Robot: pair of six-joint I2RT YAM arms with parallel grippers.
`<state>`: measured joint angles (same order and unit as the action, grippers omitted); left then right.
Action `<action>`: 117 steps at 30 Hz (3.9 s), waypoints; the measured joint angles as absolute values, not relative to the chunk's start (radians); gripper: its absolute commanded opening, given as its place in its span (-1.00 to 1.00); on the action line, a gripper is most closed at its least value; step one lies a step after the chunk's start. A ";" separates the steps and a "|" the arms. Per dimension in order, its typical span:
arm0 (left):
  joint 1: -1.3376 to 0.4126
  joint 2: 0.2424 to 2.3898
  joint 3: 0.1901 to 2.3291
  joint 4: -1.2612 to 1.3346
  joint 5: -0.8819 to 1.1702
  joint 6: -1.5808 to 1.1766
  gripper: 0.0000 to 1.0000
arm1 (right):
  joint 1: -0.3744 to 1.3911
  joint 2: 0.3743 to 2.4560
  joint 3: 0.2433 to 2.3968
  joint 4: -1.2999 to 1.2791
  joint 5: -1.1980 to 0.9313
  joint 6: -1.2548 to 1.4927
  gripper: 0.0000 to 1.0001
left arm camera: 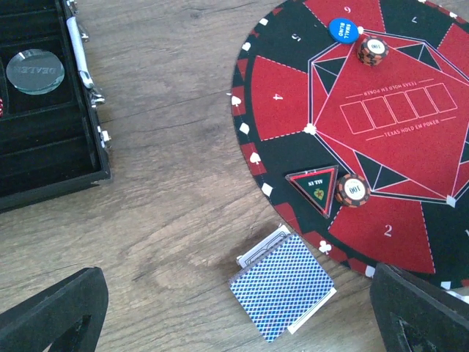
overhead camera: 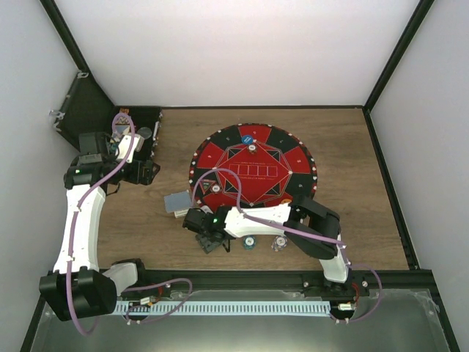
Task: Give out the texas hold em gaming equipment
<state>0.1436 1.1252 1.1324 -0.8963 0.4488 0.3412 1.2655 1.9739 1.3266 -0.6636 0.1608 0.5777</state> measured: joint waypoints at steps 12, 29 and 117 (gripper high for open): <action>0.144 1.125 1.139 -0.899 0.450 0.342 1.00 | 1.266 1.974 1.341 -0.674 0.165 0.583 -0.06; 0.144 1.125 1.139 -0.900 0.450 0.341 1.00 | 1.266 1.989 1.360 -0.686 0.175 0.581 0.02; 0.144 1.108 1.139 -0.904 0.458 0.342 1.00 | 0.748 1.611 0.929 -0.651 0.218 0.513 0.37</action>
<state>0.1436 1.1080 1.1385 -0.9035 0.4580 0.3416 0.7483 1.6108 0.9295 -0.6514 0.2176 0.5129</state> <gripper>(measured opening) 0.999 0.665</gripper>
